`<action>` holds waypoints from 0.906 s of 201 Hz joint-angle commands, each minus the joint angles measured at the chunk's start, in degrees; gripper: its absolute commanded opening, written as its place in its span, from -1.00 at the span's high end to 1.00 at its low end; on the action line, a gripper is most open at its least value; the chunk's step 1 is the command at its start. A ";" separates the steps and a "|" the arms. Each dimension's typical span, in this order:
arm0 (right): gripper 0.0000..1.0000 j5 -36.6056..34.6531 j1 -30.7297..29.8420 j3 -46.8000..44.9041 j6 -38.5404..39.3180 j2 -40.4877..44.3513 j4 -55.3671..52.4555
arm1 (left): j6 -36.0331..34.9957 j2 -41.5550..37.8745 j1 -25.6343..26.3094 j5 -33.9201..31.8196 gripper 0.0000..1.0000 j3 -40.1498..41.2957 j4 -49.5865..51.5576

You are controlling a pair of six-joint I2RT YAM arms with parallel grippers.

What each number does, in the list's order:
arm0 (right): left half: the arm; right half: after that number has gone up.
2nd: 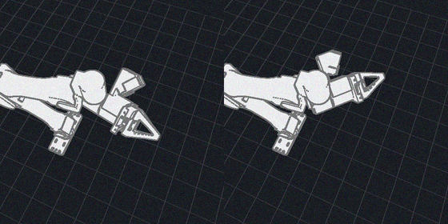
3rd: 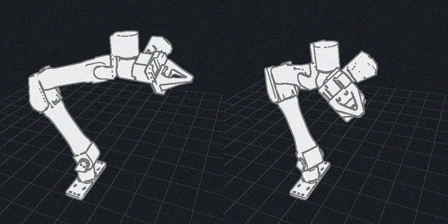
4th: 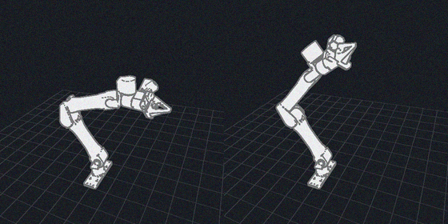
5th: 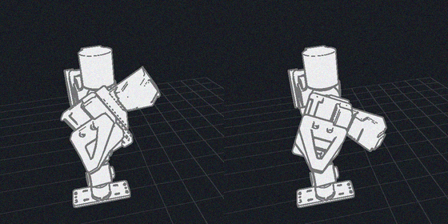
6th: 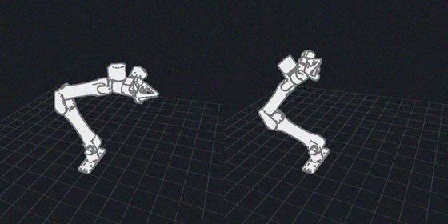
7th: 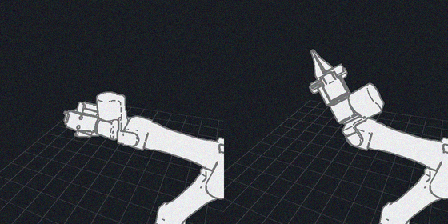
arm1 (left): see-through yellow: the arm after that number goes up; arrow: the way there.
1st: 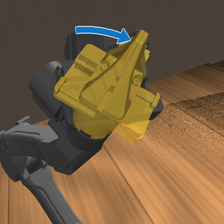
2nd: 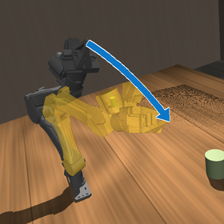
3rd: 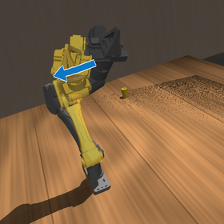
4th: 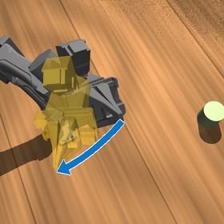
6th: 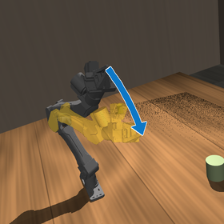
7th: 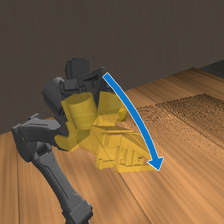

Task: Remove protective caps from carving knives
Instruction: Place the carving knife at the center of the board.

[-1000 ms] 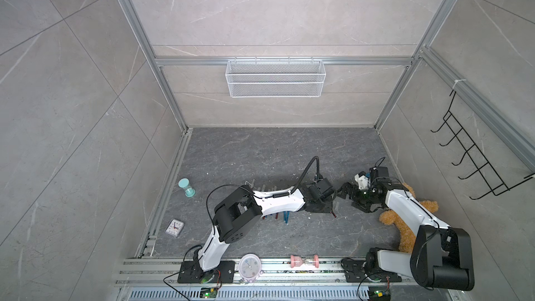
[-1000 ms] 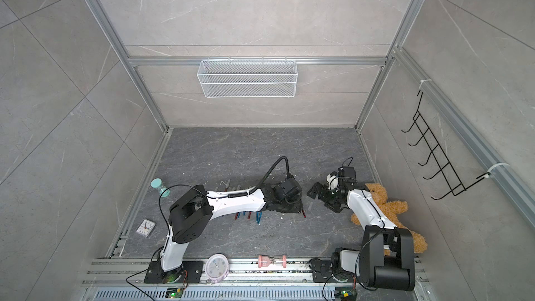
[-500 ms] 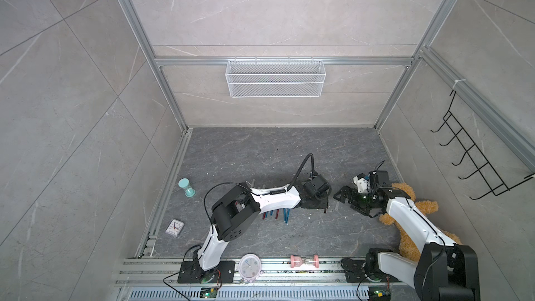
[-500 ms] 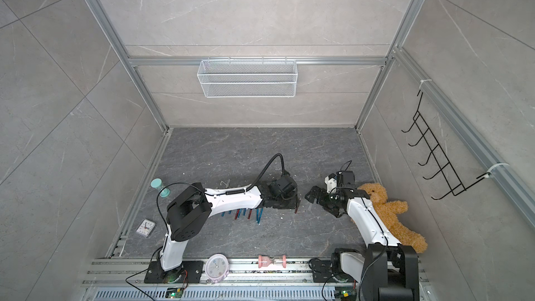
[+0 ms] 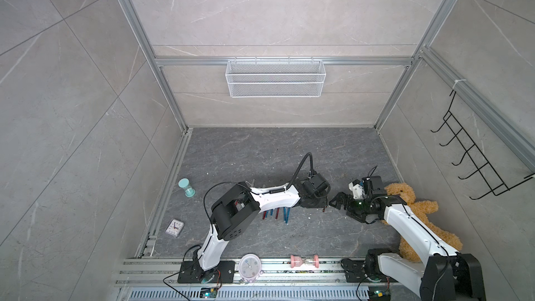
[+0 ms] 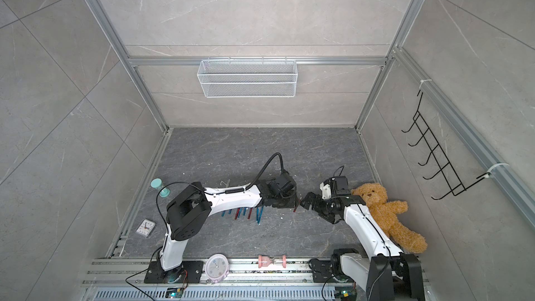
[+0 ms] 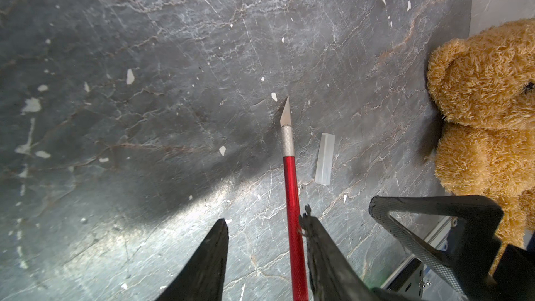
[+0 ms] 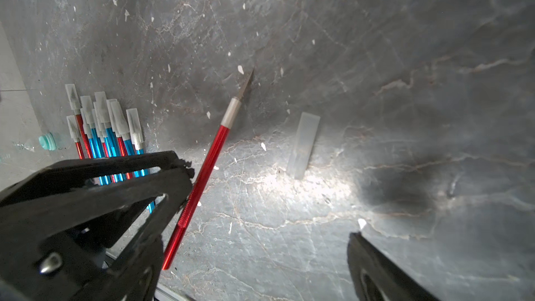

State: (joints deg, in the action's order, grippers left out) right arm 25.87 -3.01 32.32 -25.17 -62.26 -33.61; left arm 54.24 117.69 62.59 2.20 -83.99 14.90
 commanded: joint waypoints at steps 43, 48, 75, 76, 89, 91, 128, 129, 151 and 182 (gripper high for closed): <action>-0.97 -3.15 -4.85 -3.66 -5.84 3.36 1.00 | 2.16 -4.07 -0.19 3.28 0.08 1.25 -4.00; -0.97 -3.19 -5.12 -3.86 -6.25 3.30 1.23 | 2.27 -4.05 -0.23 3.65 0.08 1.36 -4.27; -0.97 -3.62 -6.21 -4.63 -7.82 3.16 2.81 | 2.73 -4.46 -0.17 3.82 0.08 2.66 -5.21; -0.97 -3.63 -6.26 -4.63 -7.85 3.10 2.87 | 2.72 -4.47 -0.13 3.80 0.08 2.72 -5.22; -0.97 -3.99 -6.31 -4.15 -7.88 2.75 2.89 | 2.92 -4.65 -0.16 3.62 0.08 3.35 -5.36; -0.97 -4.09 -6.31 -4.07 -7.88 2.71 2.86 | 2.88 -4.66 -0.14 3.61 0.08 3.38 -5.39; -0.97 -6.07 -6.30 -1.56 -7.70 2.85 0.74 | 3.25 -4.53 -0.11 3.16 0.09 4.49 -5.56; -0.97 -6.02 -6.31 -1.51 -7.77 2.87 0.82 | 3.29 -4.51 -0.15 3.16 0.09 4.51 -5.57; -0.97 -4.97 -6.31 -1.77 -8.45 2.78 2.13 | 3.65 -4.31 -0.17 3.41 0.09 4.62 -5.84; -0.97 -2.96 -6.43 -3.37 -9.92 2.32 4.79 | 5.48 -4.39 -0.16 3.86 0.09 5.10 -6.83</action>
State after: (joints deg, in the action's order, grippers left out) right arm 21.67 -9.06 29.26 -33.26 -59.57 -30.98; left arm 57.52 116.38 62.59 4.99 -79.13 10.11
